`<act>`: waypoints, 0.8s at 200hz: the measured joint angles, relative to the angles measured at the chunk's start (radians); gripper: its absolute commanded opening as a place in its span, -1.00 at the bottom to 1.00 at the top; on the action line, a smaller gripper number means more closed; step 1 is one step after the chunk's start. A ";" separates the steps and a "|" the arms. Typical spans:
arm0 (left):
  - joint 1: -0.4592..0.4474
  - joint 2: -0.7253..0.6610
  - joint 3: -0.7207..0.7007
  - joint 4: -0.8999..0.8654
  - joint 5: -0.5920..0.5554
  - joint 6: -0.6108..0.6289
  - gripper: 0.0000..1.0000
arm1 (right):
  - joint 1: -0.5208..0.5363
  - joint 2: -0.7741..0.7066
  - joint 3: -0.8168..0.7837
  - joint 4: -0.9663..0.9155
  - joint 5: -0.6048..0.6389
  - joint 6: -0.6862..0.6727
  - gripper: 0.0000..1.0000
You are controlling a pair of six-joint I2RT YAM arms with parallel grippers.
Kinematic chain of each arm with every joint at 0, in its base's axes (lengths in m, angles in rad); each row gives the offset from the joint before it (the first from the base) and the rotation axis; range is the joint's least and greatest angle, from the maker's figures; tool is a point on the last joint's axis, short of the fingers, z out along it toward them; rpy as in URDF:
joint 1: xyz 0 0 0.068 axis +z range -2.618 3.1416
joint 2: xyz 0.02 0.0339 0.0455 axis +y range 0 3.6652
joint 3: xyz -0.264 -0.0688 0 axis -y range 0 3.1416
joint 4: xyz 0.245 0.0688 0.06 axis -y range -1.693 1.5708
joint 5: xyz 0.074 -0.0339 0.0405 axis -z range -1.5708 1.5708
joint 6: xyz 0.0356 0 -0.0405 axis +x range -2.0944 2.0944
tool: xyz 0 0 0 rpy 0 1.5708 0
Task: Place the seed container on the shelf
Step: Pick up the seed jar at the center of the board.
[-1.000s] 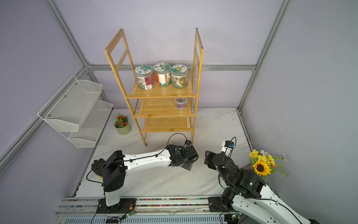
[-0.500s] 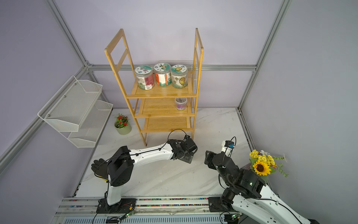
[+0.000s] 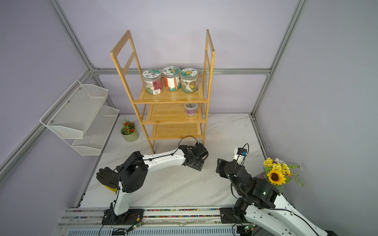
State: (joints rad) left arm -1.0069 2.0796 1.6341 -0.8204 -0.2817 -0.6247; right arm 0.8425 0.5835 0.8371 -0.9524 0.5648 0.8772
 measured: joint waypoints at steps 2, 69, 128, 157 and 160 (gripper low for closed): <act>0.000 0.000 0.001 -0.002 0.001 0.002 0.70 | 0.000 0.000 0.000 0.000 0.000 0.000 0.61; 0.001 0.001 0.049 -0.002 0.018 0.037 0.60 | 0.000 0.000 0.000 0.000 0.005 -0.004 0.62; 0.009 0.018 0.049 -0.008 0.024 0.046 0.49 | 0.000 0.000 0.000 0.000 0.005 -0.008 0.62; 0.012 0.018 0.049 -0.009 0.024 0.054 0.42 | 0.000 0.005 0.000 0.000 0.006 -0.011 0.62; 0.012 0.018 0.049 -0.010 0.024 0.056 0.41 | 0.000 0.005 0.000 0.000 0.007 -0.011 0.62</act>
State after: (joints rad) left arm -0.9951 2.0972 1.6833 -0.8299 -0.2573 -0.5690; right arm 0.8425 0.5884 0.8371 -0.9524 0.5716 0.8661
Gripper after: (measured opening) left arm 0.727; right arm 0.811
